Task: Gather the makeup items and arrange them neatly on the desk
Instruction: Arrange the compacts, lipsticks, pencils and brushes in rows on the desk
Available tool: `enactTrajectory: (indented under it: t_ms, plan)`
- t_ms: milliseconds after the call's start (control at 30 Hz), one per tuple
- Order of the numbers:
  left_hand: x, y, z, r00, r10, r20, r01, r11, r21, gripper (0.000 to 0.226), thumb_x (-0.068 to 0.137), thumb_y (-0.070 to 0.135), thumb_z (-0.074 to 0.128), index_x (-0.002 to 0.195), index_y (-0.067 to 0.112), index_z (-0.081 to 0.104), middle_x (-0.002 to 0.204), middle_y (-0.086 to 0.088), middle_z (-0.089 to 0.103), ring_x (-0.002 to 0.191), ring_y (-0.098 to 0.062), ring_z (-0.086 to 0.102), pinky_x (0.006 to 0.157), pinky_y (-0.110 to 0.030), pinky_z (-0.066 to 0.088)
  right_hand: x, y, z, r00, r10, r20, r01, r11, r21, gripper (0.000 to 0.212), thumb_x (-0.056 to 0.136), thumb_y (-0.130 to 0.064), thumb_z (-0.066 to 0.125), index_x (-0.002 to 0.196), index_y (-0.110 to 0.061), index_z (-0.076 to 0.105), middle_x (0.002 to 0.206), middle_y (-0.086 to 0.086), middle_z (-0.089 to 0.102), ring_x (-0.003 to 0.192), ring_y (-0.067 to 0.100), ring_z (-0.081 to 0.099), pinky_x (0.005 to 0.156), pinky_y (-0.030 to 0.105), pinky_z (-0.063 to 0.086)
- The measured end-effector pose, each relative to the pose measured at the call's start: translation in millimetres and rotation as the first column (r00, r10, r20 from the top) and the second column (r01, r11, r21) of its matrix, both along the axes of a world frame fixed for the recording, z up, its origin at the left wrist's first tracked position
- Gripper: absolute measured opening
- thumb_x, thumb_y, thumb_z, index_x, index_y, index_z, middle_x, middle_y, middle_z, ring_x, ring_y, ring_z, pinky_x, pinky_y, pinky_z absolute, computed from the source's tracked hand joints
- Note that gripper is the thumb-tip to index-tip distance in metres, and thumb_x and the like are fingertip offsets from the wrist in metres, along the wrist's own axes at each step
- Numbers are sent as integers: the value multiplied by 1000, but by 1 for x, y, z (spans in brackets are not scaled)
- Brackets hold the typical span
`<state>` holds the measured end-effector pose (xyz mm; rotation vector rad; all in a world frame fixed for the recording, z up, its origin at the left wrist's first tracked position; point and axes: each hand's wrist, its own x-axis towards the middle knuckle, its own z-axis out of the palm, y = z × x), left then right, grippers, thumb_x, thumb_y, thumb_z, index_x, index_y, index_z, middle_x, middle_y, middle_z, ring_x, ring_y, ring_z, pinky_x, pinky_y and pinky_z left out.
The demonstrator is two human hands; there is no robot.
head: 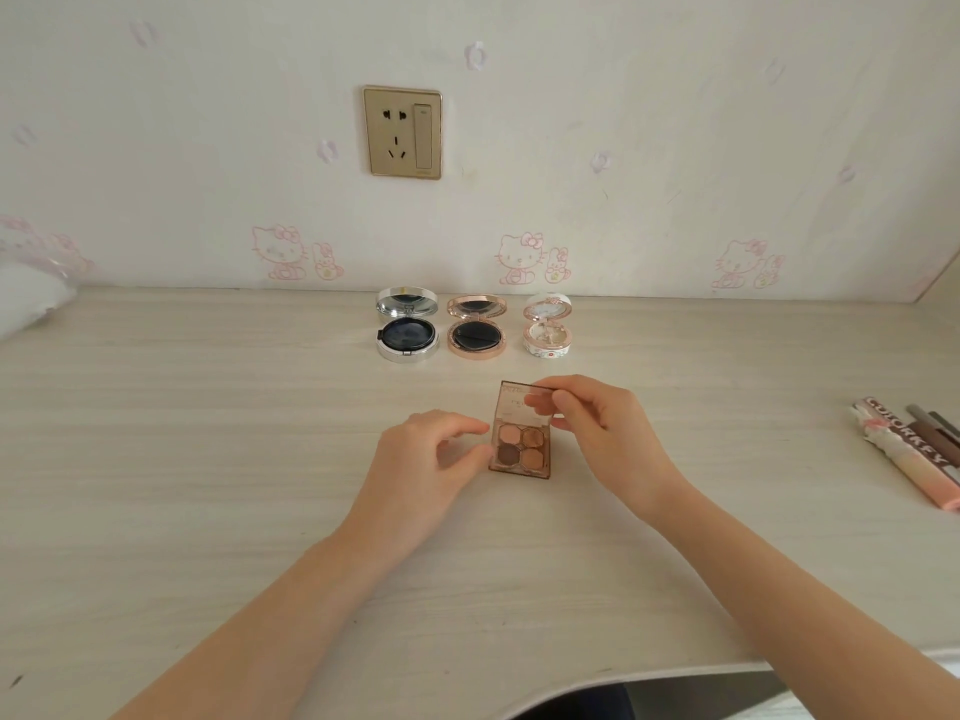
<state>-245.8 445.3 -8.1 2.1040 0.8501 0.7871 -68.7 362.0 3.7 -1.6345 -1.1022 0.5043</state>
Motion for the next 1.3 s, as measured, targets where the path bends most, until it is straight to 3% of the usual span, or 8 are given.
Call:
enactTrajectory:
  t_ms: [133,233,367,633,1000,1300]
  plan:
    - [0,1,-4,991,-72,-111,94,975,203,28,80,30,75,107,23,72,109,16,61,110,0,46,92,1,24,2,2,-6,1000,-2,-20,2,1000,-7,33,98,-5,42,100,-25,68,96,-4,73,98,8,67,92,38,53]
    - [1,5,-7,987,-92,-135,124,958,257,27,80,28,75,106,21,73,111,14,62,112,-3,46,93,2,21,4,4,-8,1000,-5,-28,5,1000,-11,31,98,-5,43,100,-22,69,95,-3,73,97,8,67,91,39,54]
    - [2,7,-10,983,-97,-158,139,949,282,26,81,24,75,106,19,73,112,12,64,114,-4,47,94,2,20,6,9,-2,1000,14,-16,-15,999,-50,31,97,-5,45,92,-26,68,91,0,73,92,13,69,89,40,55]
    - [2,6,-12,980,-120,-159,159,952,262,23,84,20,71,107,19,71,115,15,66,121,-5,45,94,4,18,12,15,3,994,36,-103,-47,994,-102,25,97,-2,44,98,-11,67,94,9,72,91,19,70,88,37,56]
    - [1,5,-12,982,-123,-142,159,948,277,22,84,20,71,106,22,70,110,15,67,117,-5,46,94,2,21,10,-1,0,986,125,112,-111,987,-120,29,96,-14,50,97,-37,67,95,-19,72,102,0,64,97,38,49]
    - [2,6,-14,973,-120,-197,186,913,362,30,86,27,68,115,21,68,115,12,64,117,-5,42,97,-4,20,6,-10,7,977,159,140,-137,978,-155,22,95,-14,53,104,-25,71,102,-14,71,101,-4,62,97,25,46]
